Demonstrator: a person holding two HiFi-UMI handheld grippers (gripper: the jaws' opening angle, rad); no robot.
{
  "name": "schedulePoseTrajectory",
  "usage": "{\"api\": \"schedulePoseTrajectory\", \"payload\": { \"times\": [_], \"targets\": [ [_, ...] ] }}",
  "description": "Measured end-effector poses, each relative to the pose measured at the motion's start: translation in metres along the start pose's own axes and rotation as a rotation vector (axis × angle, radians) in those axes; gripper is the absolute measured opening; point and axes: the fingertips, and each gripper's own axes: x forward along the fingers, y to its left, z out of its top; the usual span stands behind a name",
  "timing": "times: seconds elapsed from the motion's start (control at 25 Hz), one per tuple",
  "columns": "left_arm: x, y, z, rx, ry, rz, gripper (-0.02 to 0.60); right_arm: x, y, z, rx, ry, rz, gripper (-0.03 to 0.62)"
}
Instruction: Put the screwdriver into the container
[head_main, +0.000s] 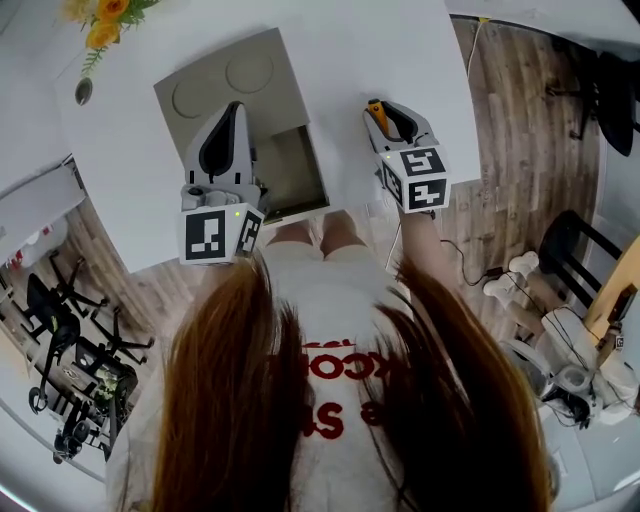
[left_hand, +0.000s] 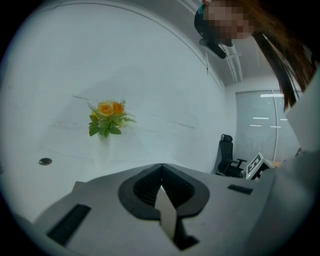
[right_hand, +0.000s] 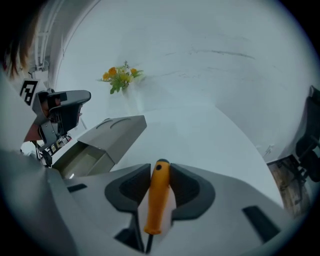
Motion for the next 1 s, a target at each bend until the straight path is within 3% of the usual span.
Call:
{"api": "schedulePoseTrajectory", "payload": {
  "times": [0.4, 0.76, 1.0],
  "targets": [
    [-0.007, 0.016, 0.026, 0.034, -0.077, 0.028, 0.006, -0.041, 0.006, 0.073, -0.012, -0.303, 0.028, 0.107],
    [-0.013, 0.012, 0.075, 0.065, -0.195, 0.049, 0.006, -0.110, 0.014, 0.167, -0.127, -0.598, 0.008, 0.104],
    [-0.023, 0.021, 0.105, 0.090, -0.271, 0.073, 0.006, -0.142, 0.031, 0.201, -0.193, -0.711, 0.004, 0.104]
  ]
}}
